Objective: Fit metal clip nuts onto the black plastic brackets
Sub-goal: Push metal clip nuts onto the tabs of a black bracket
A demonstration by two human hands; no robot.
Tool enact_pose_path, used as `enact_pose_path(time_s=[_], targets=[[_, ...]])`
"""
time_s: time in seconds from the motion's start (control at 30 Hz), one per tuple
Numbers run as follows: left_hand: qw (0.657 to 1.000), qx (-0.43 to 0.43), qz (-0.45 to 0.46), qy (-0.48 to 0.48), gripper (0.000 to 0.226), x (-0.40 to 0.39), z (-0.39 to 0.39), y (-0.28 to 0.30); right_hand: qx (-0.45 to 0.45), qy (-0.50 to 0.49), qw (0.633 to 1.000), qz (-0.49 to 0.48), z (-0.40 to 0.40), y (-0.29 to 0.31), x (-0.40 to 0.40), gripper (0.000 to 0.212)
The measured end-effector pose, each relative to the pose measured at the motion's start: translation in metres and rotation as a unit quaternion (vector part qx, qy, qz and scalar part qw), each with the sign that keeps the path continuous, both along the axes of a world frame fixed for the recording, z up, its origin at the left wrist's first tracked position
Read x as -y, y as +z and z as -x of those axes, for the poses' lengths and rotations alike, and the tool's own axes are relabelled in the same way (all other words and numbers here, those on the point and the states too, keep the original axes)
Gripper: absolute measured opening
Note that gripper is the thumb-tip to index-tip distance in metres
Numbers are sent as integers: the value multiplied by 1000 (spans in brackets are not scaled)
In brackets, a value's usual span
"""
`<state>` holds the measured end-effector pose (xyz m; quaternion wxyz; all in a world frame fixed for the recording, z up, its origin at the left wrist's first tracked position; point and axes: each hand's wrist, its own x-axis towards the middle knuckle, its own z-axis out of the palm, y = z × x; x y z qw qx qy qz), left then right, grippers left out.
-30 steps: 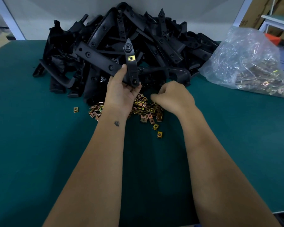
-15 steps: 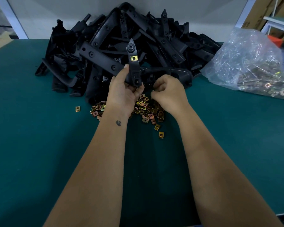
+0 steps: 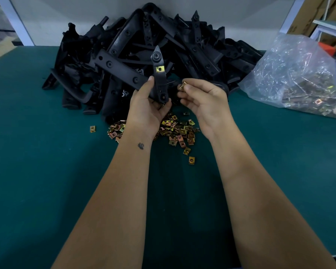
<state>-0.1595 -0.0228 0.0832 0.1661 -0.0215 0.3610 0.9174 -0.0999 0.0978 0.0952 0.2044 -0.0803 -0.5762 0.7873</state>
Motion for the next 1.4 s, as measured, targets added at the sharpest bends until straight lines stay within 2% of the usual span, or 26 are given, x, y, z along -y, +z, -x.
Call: enact_pose_path(time_s=[0.2,0.33,0.53,0.77,1.03,1.13,1.23,1.4], targets=[[998,-47,8,-30,39,0,-3,-1,-17,37,996,73,-2,2,1,10],[997,-66,-2,-49,33,-1,-3,-2,-18,44,995,91,-1,1,2,9],[996,-71,-2,-50,30,-1,-3,-3,1,30,997,64,0,0,1,8],[997,-68,10,-43,48,-1,-5,-2,-10,28,998,55,-1,1,3,12],[996,-72,5,-45,30,-1,-2,-4,-20,27,999,12,-2,1,4,16],[996,-73,11,-42,36,-1,-2,-4,-14,27,999,15,-1,3,6,16],[997,-71,23,-36,43,-2,-2,-4,-10,25,999,-24,-1,1,7,13],[997,-66,24,-38,31,-2,-2,-5,-5,24,999,-45,0,0,7,17]])
